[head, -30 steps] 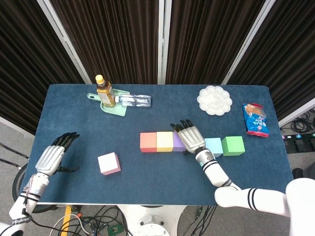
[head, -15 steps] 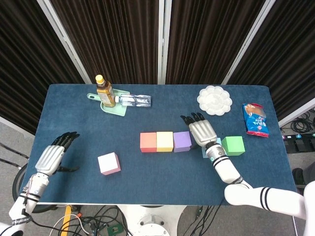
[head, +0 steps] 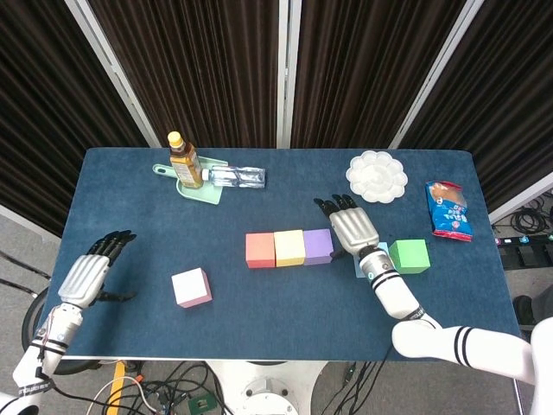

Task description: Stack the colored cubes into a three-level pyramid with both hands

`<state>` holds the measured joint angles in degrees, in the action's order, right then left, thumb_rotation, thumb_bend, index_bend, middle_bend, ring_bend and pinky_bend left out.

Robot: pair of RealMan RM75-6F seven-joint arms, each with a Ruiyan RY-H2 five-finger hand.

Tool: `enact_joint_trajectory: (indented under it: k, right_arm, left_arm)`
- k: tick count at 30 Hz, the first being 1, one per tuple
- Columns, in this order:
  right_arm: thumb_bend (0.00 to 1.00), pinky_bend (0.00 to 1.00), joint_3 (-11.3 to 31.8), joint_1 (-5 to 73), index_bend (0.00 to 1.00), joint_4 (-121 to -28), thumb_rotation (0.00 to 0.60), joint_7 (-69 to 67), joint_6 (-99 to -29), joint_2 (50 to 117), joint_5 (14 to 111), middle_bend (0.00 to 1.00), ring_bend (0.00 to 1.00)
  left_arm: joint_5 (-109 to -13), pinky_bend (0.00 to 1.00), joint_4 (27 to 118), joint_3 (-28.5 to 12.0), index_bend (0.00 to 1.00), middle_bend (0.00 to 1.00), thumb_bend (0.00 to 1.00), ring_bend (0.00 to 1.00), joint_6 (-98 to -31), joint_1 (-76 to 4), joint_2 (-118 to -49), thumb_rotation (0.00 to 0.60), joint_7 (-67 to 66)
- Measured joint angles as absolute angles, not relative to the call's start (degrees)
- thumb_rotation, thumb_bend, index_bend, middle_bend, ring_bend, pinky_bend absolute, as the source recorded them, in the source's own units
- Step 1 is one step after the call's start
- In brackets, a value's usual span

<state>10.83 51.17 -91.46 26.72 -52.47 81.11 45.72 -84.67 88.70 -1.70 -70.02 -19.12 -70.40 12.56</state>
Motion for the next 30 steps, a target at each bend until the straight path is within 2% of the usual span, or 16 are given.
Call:
enact_joint_trajectory:
  k: [13,22,30]
  right_arm:
    - [0.0,0.0,10.4,51.5,0.0,-91.6,0.6,25.0,-51.2,81.9,45.9,0.15,0.0]
    - [0.0,0.0,10.5,49.9,0.0,-94.0,0.6,25.5,-54.0,77.3,45.6,0.15,0.0]
    - [0.02,0.0,9.5,50.1,0.0,-86.8,0.6,26.0,-53.6,81.8,45.5,0.14,0.0]
  left_arm:
    - [-84.9,0.11,89.5,-1.6,0.1,0.05,0.0,0.0,-70.4,-18.9,-70.0,0.6,12.0]
    - [-85.6,0.11,89.9,-1.7,0.1,0.05,0.0,0.0,-70.9,-19.1,-70.0,0.6,11.3]
    - [-85.0,0.11,90.3,-1.7,0.1,0.05,0.0,0.0,-70.5,-19.1,-70.0,0.6,10.2]
